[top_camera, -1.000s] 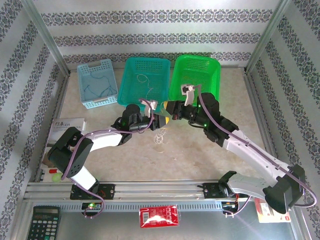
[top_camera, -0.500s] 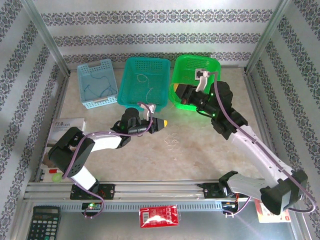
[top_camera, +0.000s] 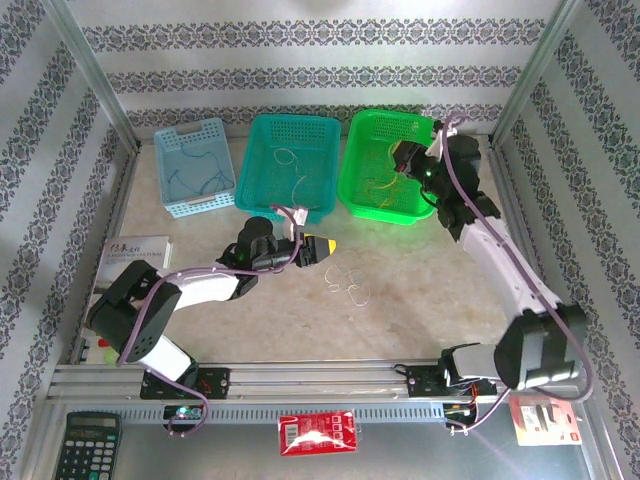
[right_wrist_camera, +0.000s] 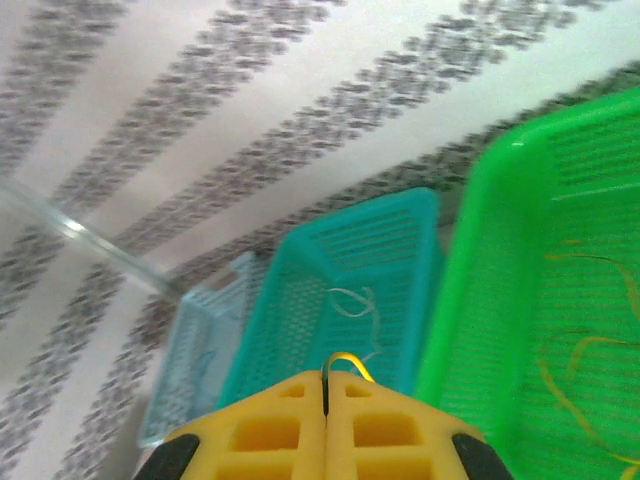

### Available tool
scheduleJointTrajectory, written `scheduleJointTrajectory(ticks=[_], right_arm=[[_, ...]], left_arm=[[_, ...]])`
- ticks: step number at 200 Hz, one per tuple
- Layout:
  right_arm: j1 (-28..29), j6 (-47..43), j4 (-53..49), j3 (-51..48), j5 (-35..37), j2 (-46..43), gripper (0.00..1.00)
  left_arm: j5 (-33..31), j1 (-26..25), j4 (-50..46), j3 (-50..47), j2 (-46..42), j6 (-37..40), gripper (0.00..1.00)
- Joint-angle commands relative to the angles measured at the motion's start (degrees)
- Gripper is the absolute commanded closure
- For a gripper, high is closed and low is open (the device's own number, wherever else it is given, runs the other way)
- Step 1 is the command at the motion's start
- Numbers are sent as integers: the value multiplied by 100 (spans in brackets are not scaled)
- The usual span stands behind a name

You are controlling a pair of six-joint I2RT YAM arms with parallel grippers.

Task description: Untangle the cables

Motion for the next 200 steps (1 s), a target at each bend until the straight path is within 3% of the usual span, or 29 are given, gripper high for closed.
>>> scheduleJointTrajectory(ticks=[1, 30, 46, 62, 82, 128, 200], right_arm=[[-151, -240, -109, 431, 278, 612, 100], [-241, -503, -433, 1220, 497, 1735, 100], [-291, -580, -701, 1763, 531, 2309, 80], [-331, -628, -1003, 2305, 504, 2745, 58], [-339, -691, -1222, 2753, 427, 2993, 49], [-236, -771, -1284, 2729, 100, 2569, 48], [709, -860, -866, 495, -46, 714, 47]], left_arm=[[-120, -57, -216, 78, -316, 63, 38], [-265, -57, -716, 243, -535, 131, 14], [-328, -57, -933, 311, -639, 172, 0], [-403, -57, -1220, 379, -738, 243, 0], [-513, -48, -1535, 415, -894, 385, 0], [-1249, -39, -2464, 493, -1300, 755, 0], [-1974, -6, -2906, 394, -1563, 1008, 0]])
